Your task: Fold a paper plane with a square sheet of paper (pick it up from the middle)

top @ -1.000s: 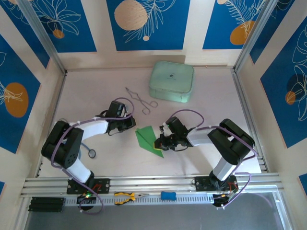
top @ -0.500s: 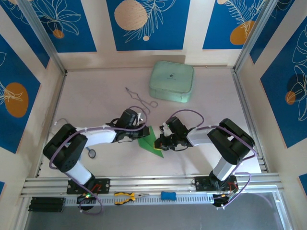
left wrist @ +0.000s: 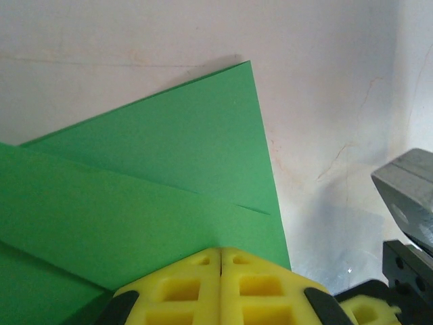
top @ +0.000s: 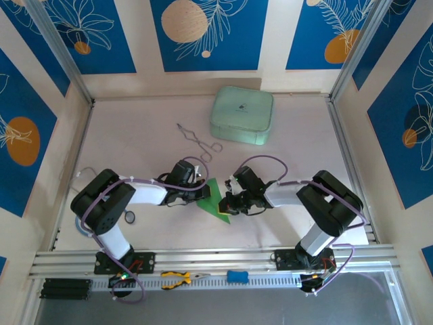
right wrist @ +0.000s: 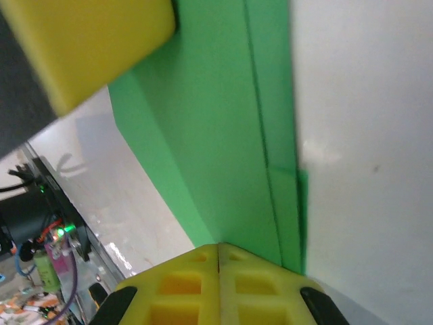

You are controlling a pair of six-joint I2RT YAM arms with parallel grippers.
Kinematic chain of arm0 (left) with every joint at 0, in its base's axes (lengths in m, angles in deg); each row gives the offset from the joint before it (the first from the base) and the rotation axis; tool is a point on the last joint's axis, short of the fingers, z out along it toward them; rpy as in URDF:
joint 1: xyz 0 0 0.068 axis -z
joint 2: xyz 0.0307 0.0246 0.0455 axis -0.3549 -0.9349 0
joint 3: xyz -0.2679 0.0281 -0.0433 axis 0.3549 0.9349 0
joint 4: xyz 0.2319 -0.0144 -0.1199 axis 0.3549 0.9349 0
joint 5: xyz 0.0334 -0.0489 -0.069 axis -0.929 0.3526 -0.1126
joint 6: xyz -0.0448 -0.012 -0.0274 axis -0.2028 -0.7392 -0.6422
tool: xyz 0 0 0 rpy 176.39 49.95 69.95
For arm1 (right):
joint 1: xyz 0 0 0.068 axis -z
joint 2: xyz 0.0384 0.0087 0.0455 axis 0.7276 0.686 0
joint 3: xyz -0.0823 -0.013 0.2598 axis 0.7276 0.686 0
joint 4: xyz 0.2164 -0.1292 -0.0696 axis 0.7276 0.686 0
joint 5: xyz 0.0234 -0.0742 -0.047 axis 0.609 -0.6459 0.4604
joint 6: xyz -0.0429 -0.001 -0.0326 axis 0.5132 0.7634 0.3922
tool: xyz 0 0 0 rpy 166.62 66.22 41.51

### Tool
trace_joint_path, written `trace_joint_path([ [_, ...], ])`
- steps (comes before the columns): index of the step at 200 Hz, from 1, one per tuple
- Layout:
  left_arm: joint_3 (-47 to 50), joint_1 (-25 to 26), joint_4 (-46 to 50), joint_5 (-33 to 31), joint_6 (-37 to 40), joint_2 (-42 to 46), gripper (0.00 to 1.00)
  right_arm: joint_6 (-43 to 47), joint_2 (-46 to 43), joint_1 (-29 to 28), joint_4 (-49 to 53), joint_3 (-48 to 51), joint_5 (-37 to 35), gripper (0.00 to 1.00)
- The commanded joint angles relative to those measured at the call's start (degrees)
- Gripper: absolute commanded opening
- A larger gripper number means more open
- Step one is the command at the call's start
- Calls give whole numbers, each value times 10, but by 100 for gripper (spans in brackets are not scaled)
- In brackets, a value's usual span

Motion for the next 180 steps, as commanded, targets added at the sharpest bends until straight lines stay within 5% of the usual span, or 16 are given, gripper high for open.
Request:
trace_joint_path([
  [1,17,-6,32,-16,14,-22,0,31,-17,-10,73,-40,-16,1],
  [80,11,-8,39,-13,19,-24,0,32,99,-15,83,-115,-40,2],
  [136,33,-12,16,-18,5,-22,0,33,16,-12,94,-32,-16,3],
  [180,28,-14,15,-13,5,-25,0,34,2,-7,104,-77,-20,3],
])
